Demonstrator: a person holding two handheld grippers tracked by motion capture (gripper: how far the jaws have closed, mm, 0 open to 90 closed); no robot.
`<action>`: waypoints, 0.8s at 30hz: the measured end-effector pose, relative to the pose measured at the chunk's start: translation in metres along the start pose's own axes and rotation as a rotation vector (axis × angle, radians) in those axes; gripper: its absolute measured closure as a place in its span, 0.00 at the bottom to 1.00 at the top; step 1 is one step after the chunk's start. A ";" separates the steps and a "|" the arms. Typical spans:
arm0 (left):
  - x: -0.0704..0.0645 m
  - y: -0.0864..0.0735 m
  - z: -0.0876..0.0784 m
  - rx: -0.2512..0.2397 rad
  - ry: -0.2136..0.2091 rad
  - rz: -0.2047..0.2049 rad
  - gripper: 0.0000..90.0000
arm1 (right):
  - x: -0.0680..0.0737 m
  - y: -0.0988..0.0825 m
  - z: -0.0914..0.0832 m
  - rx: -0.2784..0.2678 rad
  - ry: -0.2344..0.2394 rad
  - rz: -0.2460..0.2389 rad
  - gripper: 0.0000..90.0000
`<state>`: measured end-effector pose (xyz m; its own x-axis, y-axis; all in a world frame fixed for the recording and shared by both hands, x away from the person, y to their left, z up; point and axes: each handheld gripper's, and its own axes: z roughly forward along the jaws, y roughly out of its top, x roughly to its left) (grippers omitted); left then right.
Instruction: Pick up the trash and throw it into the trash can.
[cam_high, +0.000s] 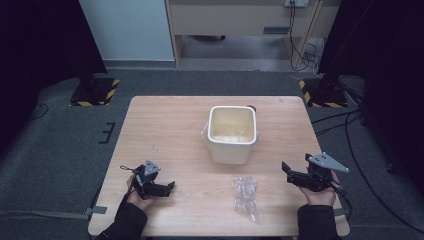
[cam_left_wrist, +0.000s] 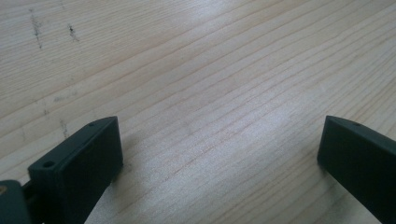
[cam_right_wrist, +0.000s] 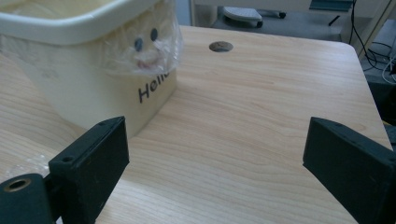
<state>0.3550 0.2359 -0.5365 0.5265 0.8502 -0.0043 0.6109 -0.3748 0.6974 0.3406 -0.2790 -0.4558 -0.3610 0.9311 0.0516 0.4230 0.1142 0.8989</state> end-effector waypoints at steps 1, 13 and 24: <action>0.000 0.000 0.000 0.000 0.000 0.000 0.00 | 0.001 0.001 -0.001 -0.007 0.005 -0.003 0.08; 0.000 0.000 0.000 0.000 -0.001 0.001 0.00 | 0.021 0.014 -0.009 -0.040 0.072 -0.028 0.07; 0.000 0.000 0.000 0.000 -0.001 0.001 0.00 | 0.045 0.014 -0.002 -0.019 0.157 -0.059 0.08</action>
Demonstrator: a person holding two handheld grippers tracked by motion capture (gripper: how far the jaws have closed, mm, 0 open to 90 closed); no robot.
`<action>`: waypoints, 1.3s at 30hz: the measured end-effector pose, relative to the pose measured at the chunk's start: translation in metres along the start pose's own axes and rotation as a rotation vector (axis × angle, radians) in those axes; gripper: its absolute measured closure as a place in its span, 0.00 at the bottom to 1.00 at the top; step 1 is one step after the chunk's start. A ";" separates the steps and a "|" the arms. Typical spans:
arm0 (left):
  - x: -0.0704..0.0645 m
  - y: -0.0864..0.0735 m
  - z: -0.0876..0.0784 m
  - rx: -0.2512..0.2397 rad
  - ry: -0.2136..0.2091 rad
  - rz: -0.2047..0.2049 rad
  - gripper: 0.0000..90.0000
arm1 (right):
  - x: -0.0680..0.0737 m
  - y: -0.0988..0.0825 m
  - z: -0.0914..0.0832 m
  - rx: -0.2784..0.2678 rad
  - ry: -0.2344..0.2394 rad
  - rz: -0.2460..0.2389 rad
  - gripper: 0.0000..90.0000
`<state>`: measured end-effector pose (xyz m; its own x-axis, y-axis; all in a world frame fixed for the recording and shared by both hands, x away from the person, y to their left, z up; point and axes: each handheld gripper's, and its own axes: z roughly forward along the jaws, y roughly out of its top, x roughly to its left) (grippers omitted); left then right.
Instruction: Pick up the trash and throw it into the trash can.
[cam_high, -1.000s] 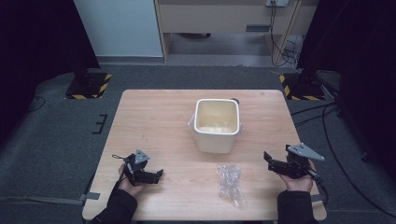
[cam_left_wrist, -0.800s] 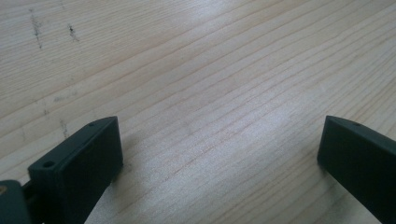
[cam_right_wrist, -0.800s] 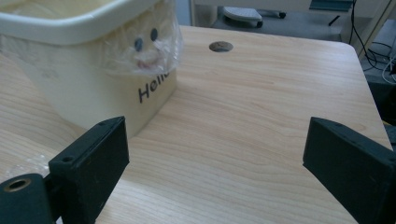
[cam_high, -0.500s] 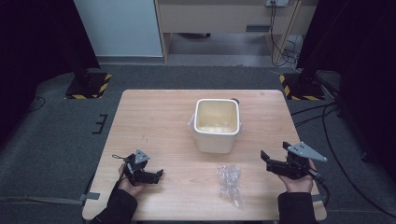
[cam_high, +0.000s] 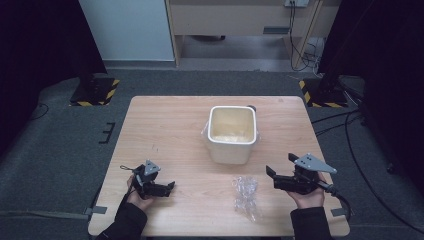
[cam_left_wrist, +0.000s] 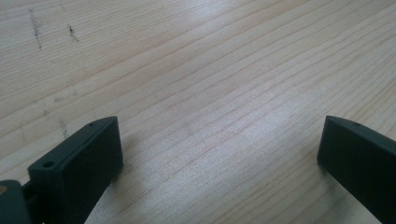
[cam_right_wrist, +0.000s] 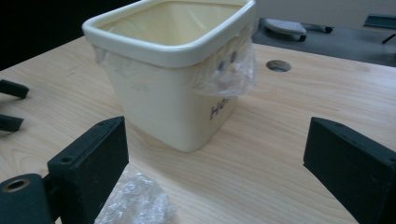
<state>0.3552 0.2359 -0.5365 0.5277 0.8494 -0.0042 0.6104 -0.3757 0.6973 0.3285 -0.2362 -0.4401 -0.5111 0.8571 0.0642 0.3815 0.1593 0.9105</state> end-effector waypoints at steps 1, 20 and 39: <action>0.000 0.000 0.000 0.000 0.000 0.000 0.00 | 0.002 -0.001 0.002 0.003 0.008 0.000 0.08; 0.000 0.000 0.000 0.000 0.000 0.000 0.00 | 0.035 -0.039 0.052 0.194 0.133 -0.026 0.09; 0.000 0.000 0.000 0.000 0.000 0.000 0.00 | 0.046 -0.064 0.074 0.353 0.162 -0.083 0.18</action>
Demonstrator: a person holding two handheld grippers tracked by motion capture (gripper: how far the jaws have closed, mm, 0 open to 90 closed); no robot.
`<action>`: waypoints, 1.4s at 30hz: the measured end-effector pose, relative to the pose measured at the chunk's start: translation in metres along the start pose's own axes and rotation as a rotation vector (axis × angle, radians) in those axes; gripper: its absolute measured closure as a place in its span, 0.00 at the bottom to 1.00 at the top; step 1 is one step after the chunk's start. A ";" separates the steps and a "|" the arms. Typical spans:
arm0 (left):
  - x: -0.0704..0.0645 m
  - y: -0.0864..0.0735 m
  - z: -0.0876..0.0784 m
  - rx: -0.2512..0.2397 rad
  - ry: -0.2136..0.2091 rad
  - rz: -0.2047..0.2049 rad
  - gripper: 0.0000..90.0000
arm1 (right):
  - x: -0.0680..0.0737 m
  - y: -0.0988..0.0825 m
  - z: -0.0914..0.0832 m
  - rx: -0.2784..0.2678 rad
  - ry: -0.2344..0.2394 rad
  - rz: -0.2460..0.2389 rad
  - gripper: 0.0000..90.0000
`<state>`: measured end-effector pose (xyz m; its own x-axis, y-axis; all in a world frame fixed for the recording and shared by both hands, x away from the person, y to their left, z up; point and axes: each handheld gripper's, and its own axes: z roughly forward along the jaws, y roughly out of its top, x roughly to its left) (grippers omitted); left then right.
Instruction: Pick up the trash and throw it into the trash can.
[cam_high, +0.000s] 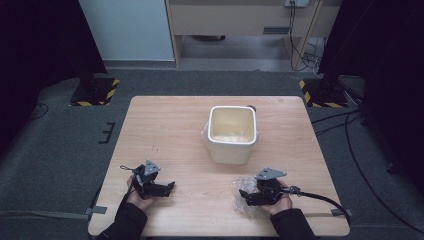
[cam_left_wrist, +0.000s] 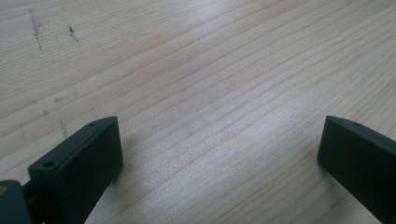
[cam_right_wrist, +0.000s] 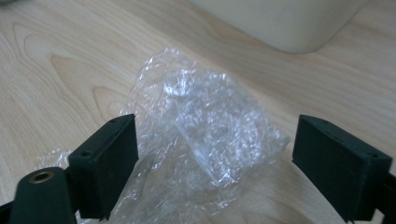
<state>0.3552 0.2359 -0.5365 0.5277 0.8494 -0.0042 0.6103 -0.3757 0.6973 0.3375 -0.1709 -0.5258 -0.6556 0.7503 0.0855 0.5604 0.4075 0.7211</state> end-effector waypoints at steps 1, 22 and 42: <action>0.000 0.000 0.000 0.000 0.000 0.000 0.00 | 0.000 0.000 0.001 0.004 0.002 -0.005 0.19; 0.000 0.000 0.000 0.000 0.000 0.000 0.00 | -0.006 0.009 -0.020 -0.091 -0.010 -0.070 0.71; 0.000 0.000 0.000 0.000 0.000 0.000 0.00 | -0.018 0.036 -0.089 -0.377 -0.031 -0.063 0.71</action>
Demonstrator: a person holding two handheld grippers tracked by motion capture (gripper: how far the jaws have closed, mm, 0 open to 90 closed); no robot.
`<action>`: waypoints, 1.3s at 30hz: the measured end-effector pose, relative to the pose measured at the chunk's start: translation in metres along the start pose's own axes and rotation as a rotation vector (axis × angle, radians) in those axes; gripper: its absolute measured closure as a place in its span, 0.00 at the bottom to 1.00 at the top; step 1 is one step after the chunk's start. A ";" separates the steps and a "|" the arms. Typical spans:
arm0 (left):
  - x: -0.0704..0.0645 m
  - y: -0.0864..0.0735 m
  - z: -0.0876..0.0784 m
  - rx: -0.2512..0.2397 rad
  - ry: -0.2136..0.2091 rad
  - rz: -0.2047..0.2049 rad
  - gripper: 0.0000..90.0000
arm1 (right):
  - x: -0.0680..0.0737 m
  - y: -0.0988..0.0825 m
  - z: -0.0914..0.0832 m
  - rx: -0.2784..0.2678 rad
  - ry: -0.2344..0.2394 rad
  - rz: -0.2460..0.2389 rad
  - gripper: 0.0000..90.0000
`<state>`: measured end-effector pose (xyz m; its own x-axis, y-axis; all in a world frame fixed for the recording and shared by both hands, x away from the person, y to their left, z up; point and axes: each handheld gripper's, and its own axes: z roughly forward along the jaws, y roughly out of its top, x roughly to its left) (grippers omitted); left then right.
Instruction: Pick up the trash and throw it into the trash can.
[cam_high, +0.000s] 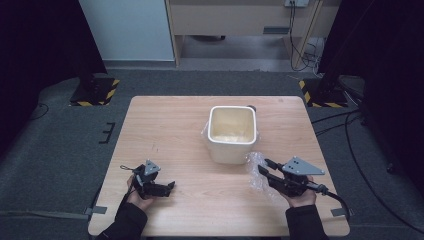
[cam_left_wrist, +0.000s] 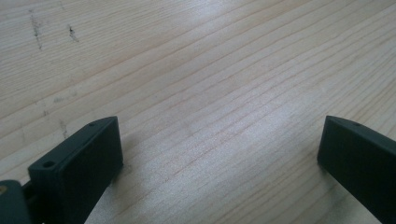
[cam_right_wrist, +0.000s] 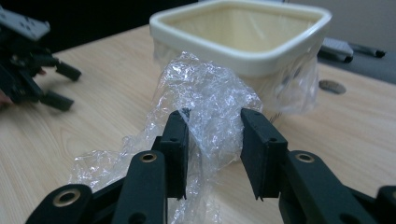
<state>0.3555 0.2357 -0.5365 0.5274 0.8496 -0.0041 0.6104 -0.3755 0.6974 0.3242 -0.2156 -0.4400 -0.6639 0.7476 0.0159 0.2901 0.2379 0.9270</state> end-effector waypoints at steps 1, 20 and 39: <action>0.000 0.000 0.000 0.000 0.000 0.000 0.00 | 0.000 0.003 -0.002 -0.012 0.001 -0.002 0.71; 0.000 0.000 0.000 0.000 0.000 0.000 0.00 | -0.005 0.043 -0.018 -0.176 0.007 0.012 0.70; 0.000 0.000 0.000 0.000 0.000 0.000 0.00 | -0.013 0.080 0.005 -0.257 -0.051 0.024 0.69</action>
<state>0.3556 0.2356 -0.5365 0.5272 0.8497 -0.0041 0.6106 -0.3755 0.6973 0.3596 -0.2029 -0.3675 -0.6219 0.7827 0.0261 0.1160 0.0591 0.9915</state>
